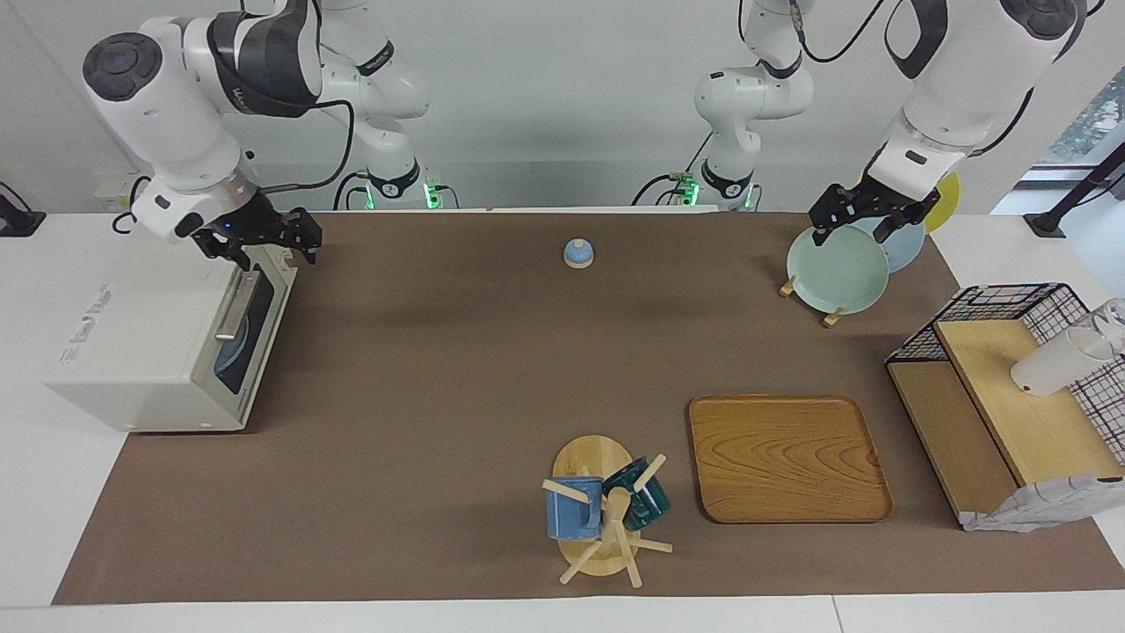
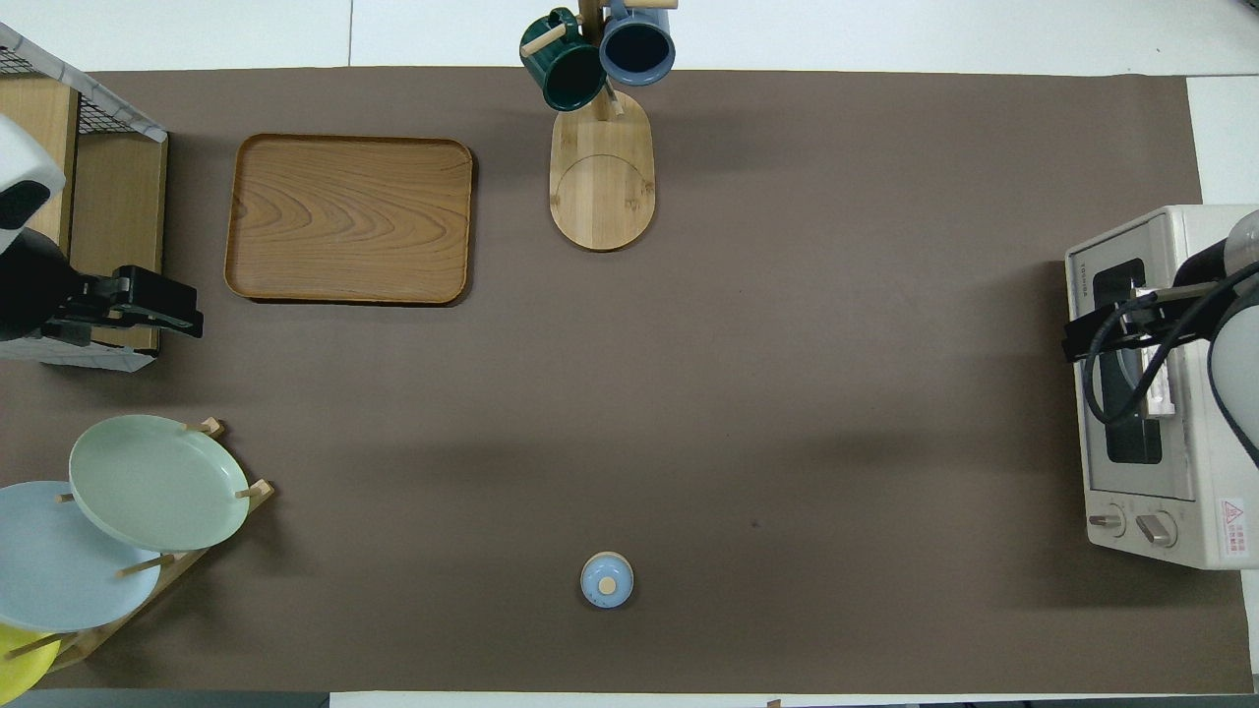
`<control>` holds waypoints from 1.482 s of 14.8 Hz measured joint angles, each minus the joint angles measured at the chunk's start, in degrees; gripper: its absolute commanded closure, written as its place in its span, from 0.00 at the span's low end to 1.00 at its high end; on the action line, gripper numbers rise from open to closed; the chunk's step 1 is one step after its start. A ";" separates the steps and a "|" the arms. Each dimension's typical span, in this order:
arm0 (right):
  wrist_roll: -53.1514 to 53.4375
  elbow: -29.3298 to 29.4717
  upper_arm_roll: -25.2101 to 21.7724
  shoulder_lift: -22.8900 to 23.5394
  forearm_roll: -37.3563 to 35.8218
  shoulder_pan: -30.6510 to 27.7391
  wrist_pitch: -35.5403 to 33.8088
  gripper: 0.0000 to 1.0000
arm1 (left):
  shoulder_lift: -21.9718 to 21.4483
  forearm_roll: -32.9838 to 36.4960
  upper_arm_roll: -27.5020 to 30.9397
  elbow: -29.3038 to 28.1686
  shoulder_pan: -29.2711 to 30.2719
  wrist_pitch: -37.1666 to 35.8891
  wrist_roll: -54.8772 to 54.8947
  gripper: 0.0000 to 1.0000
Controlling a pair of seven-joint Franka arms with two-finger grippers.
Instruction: Put eggplant into oven
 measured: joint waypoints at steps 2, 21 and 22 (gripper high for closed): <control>0.20 1.36 -3.15 0.19 0.02 3.39 -0.15 0.00 | 0.00 0.00 0.00 0.00 0.00 0.00 0.00 0.00; 0.79 5.59 -4.70 1.53 0.08 3.21 -0.84 0.00 | 0.00 0.00 0.00 0.00 0.00 0.00 0.00 0.00; 1.26 5.57 -4.68 1.54 0.08 3.28 -0.97 0.00 | 0.00 0.00 0.00 0.00 0.00 0.00 0.00 0.00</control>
